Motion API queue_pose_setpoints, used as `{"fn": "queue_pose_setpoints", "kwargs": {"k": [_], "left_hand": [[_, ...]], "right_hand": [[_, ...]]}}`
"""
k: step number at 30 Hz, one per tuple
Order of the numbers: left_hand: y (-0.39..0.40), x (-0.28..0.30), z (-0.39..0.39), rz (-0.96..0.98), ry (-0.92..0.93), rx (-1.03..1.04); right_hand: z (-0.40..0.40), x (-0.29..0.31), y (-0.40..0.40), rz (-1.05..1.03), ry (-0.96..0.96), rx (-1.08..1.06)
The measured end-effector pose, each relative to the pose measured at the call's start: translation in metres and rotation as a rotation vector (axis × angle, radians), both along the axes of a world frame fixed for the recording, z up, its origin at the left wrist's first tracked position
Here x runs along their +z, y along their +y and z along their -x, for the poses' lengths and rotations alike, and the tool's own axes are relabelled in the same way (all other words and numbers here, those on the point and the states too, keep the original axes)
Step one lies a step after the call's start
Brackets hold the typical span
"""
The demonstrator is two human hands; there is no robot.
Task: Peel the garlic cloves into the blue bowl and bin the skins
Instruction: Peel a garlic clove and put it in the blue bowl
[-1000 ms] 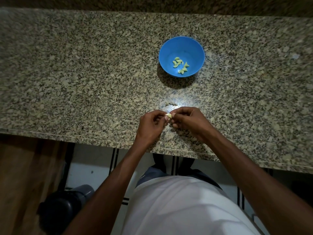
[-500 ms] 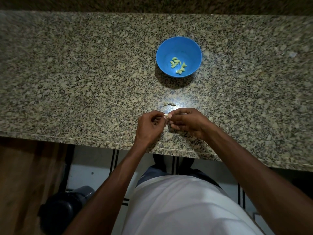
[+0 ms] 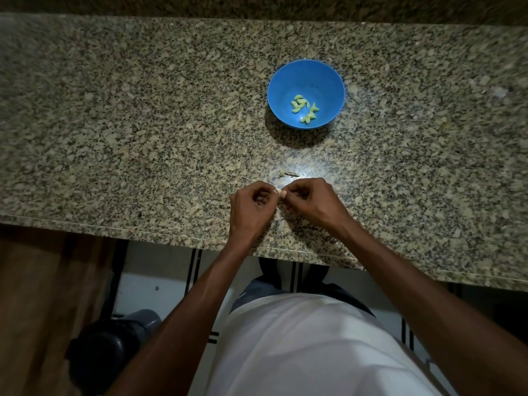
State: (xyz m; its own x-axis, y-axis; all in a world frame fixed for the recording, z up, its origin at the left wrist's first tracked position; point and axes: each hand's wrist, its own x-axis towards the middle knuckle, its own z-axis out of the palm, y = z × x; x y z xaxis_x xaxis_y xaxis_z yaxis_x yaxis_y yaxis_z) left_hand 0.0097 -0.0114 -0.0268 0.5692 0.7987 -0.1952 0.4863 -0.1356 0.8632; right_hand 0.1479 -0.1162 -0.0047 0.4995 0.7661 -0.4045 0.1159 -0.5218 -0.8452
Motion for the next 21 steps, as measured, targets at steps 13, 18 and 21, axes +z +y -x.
{"fn": "queue_pose_setpoints", "kwargs": {"k": [13,18,21], "left_hand": [[0.002,0.002,-0.002,-0.023,0.046,-0.029],[0.004,0.001,0.001,-0.043,0.089,-0.018],[0.005,0.001,0.004,-0.089,0.121,-0.029]], "right_hand": [[-0.006,-0.006,0.002,0.030,0.204,0.007],[-0.007,-0.004,0.002,0.060,0.227,0.032],[-0.011,-0.004,-0.004,0.094,0.154,0.101]]}}
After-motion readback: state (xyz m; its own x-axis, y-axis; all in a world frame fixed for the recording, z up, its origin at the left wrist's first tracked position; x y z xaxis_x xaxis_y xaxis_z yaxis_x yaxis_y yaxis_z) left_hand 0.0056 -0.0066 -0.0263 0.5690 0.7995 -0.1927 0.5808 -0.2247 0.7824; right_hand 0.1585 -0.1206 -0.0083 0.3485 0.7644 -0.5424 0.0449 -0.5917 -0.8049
